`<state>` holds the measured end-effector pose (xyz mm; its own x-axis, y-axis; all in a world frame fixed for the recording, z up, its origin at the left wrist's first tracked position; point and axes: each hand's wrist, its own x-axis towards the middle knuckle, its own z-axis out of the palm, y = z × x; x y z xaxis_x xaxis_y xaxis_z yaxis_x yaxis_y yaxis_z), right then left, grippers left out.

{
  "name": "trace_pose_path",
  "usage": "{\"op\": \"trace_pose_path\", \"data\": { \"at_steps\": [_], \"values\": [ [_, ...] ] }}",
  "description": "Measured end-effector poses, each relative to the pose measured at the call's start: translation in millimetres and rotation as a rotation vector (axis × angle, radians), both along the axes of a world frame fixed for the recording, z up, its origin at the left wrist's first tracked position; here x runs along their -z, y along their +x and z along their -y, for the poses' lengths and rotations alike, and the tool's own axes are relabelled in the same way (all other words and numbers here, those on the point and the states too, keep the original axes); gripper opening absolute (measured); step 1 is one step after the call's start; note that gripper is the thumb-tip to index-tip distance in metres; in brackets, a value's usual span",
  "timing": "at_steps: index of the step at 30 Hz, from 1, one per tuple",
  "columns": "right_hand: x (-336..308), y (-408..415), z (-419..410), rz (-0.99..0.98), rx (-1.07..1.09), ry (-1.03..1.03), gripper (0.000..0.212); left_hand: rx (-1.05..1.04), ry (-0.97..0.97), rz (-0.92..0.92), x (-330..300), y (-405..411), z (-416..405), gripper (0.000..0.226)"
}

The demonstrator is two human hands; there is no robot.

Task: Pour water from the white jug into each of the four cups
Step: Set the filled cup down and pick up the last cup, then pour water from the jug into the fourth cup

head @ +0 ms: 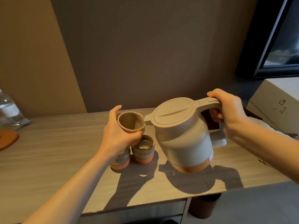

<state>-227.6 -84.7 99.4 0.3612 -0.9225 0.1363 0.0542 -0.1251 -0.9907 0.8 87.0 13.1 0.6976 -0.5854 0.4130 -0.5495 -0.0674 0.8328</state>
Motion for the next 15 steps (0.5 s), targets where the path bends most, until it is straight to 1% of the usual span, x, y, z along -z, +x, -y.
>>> {"op": "trace_pose_path", "data": {
  "at_steps": [3, 6, 10, 15],
  "values": [
    [-4, -1, -8, -0.021, -0.019, -0.030, 0.027, -0.007, 0.017, 0.046, 3, -13, -12, 0.094],
    [-8, -2, -14, -0.039, -0.037, -0.046, 0.027, 0.019, 0.048, 0.108, 4, -23, -20, 0.087],
    [-12, 0, -19, -0.089, -0.061, -0.092, 0.027, 0.080, 0.107, 0.187, 9, -36, -29, 0.085],
    [-18, 9, -23, -0.163, -0.079, -0.173, 0.029, 0.044, 0.142, 0.237, 18, -42, -30, 0.087]
  ]
}}
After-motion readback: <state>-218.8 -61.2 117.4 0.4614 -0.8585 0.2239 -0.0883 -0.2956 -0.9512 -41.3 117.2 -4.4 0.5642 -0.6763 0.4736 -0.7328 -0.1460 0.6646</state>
